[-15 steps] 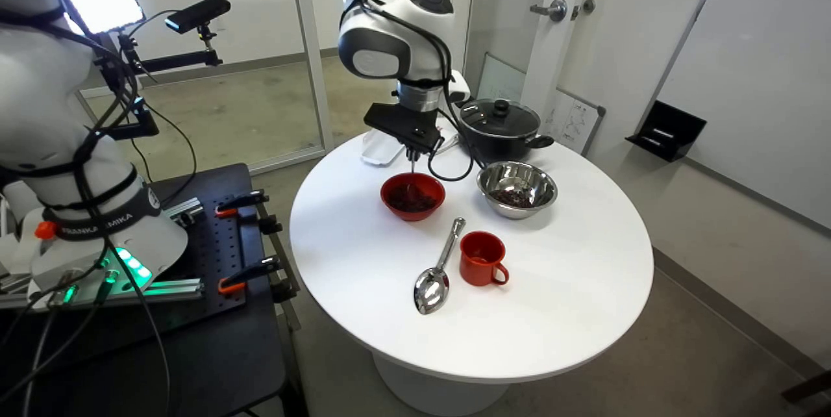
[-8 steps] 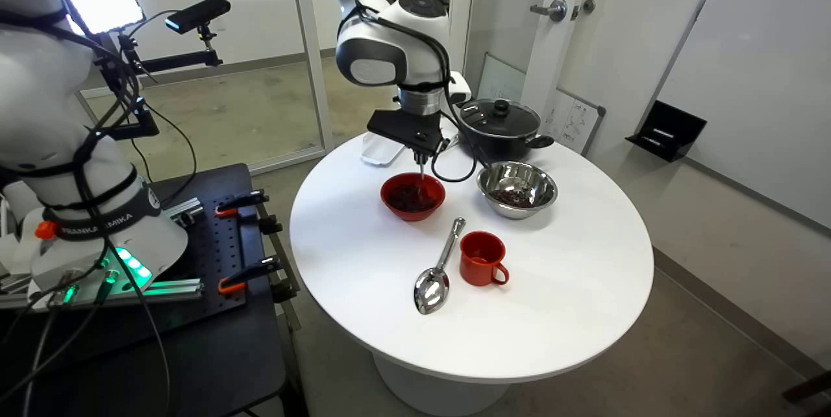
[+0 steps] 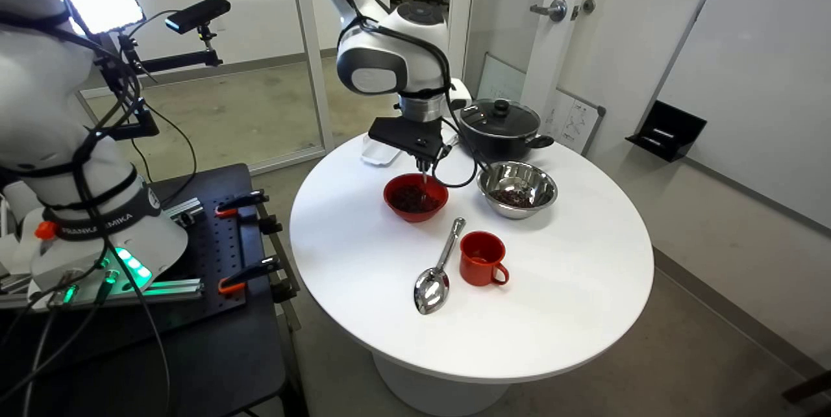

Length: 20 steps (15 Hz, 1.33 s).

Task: Use the spoon to mix the content in the red bowl

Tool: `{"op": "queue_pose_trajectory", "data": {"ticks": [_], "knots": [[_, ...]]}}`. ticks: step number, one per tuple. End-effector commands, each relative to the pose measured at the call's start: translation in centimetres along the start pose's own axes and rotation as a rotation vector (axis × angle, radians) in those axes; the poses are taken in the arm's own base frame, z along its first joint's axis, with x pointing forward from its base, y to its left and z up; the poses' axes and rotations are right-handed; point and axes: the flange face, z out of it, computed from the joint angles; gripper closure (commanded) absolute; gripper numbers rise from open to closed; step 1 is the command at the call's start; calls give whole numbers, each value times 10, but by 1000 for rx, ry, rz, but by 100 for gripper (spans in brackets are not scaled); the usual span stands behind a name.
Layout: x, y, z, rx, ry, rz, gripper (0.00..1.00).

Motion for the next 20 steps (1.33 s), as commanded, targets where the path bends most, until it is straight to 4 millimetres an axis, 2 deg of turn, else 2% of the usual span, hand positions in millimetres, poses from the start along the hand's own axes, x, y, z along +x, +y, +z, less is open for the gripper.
{"op": "queue_pose_trajectory", "data": {"ticks": [1, 6, 11, 15, 20], "knots": [[-2, 3, 1, -60, -29, 26, 99], [-5, 3, -7, -82, -119, 85, 99], [0, -5, -12, 39, -189, 119, 99], [4, -10, -12, 115, -168, 117, 99], [4, -5, -8, 120, -99, 114, 99]]}}
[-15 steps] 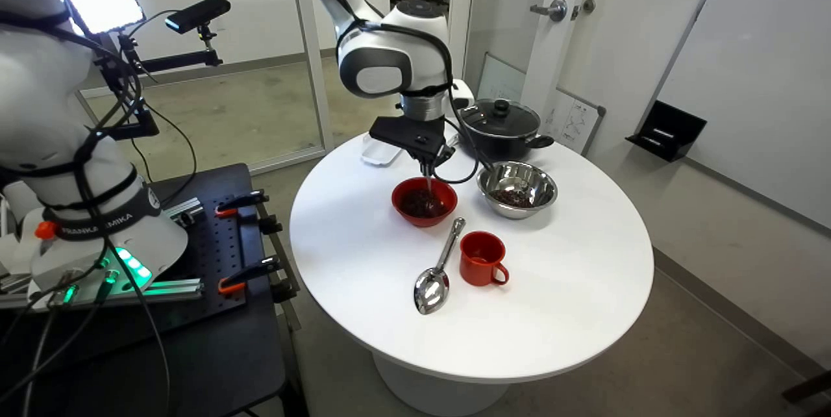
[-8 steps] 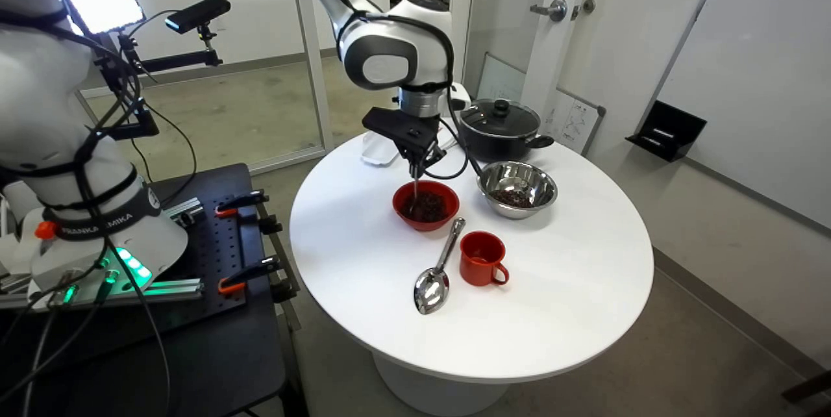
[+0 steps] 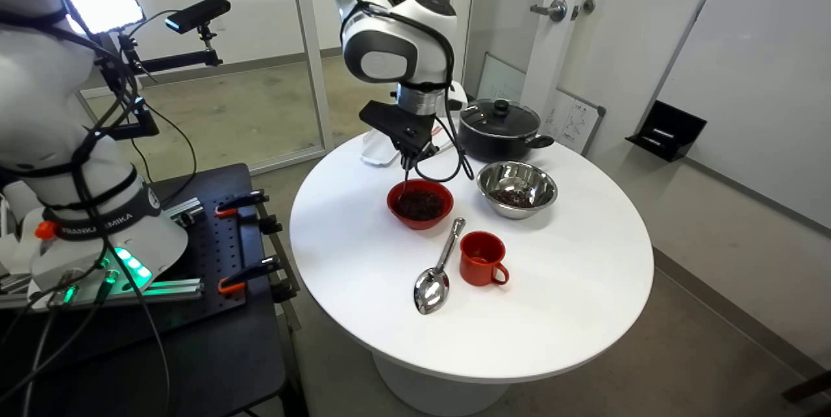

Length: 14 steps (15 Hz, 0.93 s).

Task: Use the spoon to mix the content in the red bowl

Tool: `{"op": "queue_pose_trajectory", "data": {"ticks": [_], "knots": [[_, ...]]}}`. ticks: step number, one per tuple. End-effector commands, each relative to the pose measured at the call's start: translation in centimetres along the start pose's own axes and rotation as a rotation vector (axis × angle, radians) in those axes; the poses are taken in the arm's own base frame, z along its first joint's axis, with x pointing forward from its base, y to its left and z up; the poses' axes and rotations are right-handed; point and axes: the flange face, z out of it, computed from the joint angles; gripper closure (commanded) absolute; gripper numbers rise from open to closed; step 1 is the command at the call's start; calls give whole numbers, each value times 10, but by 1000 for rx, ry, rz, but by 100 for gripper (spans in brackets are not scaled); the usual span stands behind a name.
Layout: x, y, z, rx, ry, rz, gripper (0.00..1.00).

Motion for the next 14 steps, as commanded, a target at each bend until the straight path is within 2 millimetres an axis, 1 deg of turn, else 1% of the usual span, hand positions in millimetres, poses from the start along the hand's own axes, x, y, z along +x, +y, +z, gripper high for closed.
{"op": "queue_pose_trajectory", "data": {"ticks": [1, 5, 9, 14], "knots": [[3, 6, 0, 16, 47, -20, 99], [4, 14, 3, -5, 95, -37, 99], [7, 23, 3, -94, 145, -58, 99], [11, 24, 4, -123, 188, -74, 99]]}}
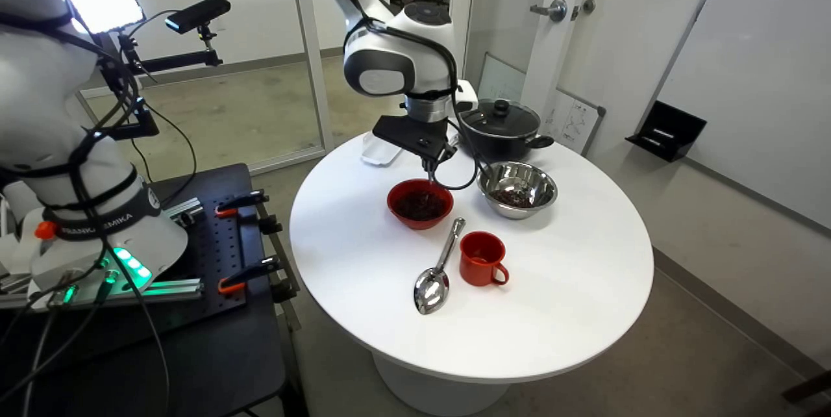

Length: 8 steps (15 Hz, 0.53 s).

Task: Use the spoon to mix the content in the red bowl

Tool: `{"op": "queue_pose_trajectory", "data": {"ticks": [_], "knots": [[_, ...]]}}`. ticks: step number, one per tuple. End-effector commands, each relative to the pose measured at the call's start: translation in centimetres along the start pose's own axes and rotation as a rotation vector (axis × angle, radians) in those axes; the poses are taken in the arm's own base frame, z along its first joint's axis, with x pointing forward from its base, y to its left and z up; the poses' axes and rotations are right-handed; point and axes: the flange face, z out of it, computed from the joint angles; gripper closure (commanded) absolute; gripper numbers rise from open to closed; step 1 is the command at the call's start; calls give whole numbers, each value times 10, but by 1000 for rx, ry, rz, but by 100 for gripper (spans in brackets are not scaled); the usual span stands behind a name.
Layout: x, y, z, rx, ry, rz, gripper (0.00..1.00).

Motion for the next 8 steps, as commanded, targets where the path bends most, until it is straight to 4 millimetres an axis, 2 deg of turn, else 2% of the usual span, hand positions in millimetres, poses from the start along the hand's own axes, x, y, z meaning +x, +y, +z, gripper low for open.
{"op": "queue_pose_trajectory", "data": {"ticks": [1, 5, 8], "knots": [[6, 3, 0, -20, 48, -30, 99], [7, 3, 0, -2, 47, -39, 99], [6, 0, 0, 100, 25, -31, 99]]}}
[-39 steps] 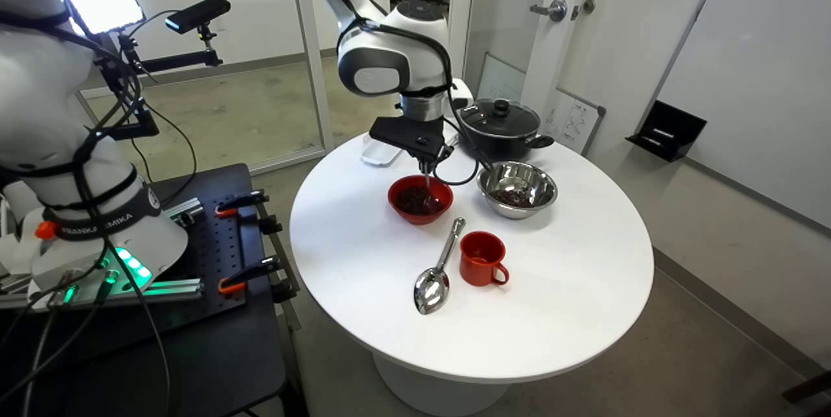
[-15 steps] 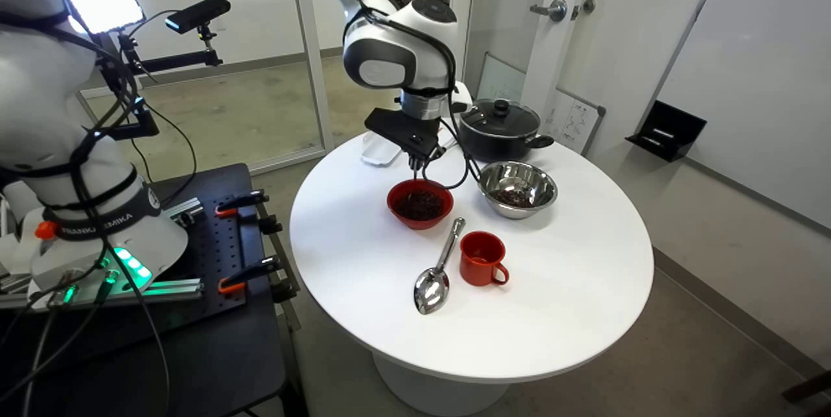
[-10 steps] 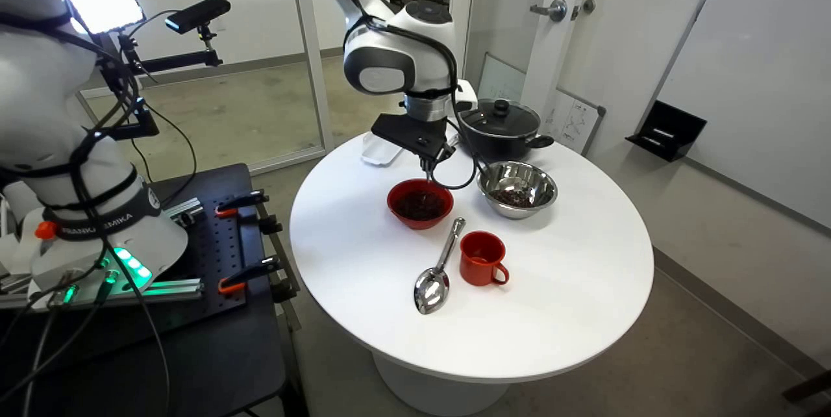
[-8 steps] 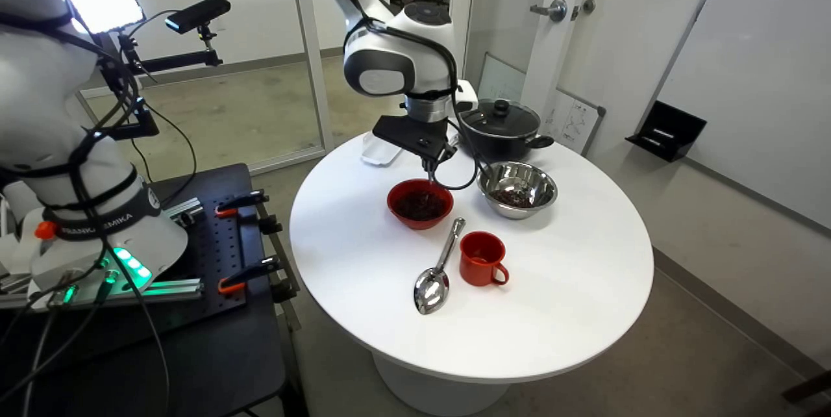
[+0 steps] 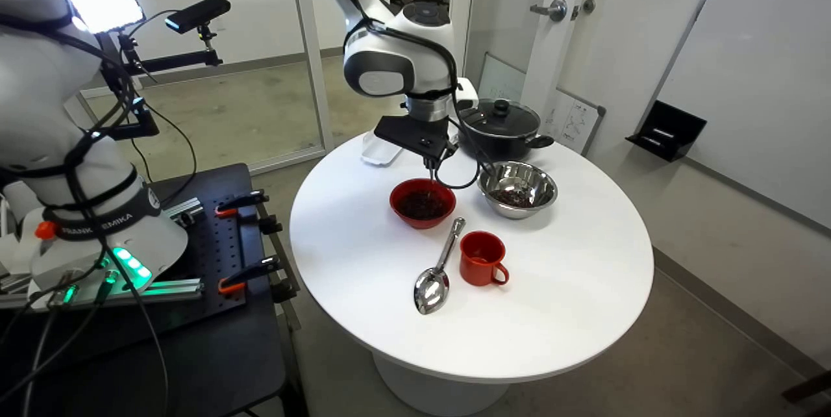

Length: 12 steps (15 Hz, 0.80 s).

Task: Use the spoon to mix the content in the red bowl

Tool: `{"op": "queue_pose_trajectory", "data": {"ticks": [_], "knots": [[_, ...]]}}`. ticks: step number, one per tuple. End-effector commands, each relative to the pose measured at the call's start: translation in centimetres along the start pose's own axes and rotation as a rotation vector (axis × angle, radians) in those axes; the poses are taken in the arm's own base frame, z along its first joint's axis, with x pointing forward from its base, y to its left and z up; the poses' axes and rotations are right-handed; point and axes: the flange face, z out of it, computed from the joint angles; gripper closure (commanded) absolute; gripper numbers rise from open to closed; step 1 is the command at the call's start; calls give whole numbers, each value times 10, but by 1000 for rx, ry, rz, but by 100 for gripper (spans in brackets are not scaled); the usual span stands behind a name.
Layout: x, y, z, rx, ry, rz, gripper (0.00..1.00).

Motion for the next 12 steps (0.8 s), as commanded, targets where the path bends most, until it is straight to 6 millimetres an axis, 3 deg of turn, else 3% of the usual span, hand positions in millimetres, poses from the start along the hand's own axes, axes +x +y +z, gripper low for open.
{"op": "queue_pose_trajectory", "data": {"ticks": [1, 6, 12], "knots": [[3, 0, 0, 127, -11, -4, 99], [0, 4, -1, 223, -44, 18, 99], [-2, 14, -4, 53, -33, -14, 99]]}}
